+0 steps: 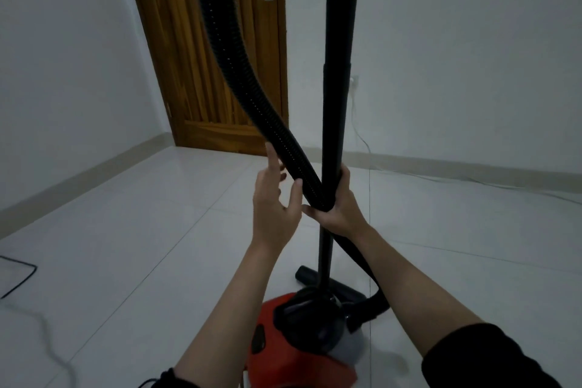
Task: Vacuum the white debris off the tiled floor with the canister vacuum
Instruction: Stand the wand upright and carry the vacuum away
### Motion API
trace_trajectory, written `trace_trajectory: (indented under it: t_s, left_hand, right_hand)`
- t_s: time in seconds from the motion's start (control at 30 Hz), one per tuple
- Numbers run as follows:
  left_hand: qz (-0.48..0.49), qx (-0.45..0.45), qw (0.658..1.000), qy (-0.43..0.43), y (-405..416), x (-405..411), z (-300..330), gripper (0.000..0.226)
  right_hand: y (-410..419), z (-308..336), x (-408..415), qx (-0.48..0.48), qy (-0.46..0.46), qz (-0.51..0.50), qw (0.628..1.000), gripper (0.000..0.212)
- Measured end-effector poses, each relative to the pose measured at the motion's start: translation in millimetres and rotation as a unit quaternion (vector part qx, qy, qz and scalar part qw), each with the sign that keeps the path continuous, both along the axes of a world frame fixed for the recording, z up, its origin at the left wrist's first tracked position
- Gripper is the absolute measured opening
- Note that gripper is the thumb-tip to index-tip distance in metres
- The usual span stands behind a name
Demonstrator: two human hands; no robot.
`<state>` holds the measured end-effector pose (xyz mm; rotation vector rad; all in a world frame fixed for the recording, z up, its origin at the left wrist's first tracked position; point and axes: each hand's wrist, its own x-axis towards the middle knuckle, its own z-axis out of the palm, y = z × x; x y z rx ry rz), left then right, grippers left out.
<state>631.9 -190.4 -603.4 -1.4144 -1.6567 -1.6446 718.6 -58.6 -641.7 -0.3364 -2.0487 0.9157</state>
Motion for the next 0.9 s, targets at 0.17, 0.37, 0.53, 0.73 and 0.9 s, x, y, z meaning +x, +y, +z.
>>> trace_trajectory:
  t_s: [0.17,0.37,0.53,0.73,0.9]
  left_hand:
    - [-0.007,-0.040,0.998,-0.049,-2,3,-24,0.085]
    - [-0.032,-0.018,0.999,-0.028,4,-6,-7,0.079]
    - [-0.044,-0.039,0.998,-0.006,7,-14,3,0.080]
    - [0.000,-0.073,0.997,-0.006,-13,-15,-37,0.074]
    - [0.003,-0.219,0.969,-0.114,-48,-2,-136,0.070]
  right_hand:
    - [-3,-15,-9,0.082,0.014,0.044,0.996,0.113]
    - [-4,-17,-11,0.149,0.050,0.017,0.987,0.116]
    - [0,-12,-7,0.130,0.022,-0.025,0.991,0.118]
    - [1,-1,7,0.133,0.012,-0.033,0.991,0.119]
    - [2,0,11,0.128,-0.006,-0.042,0.991,0.119]
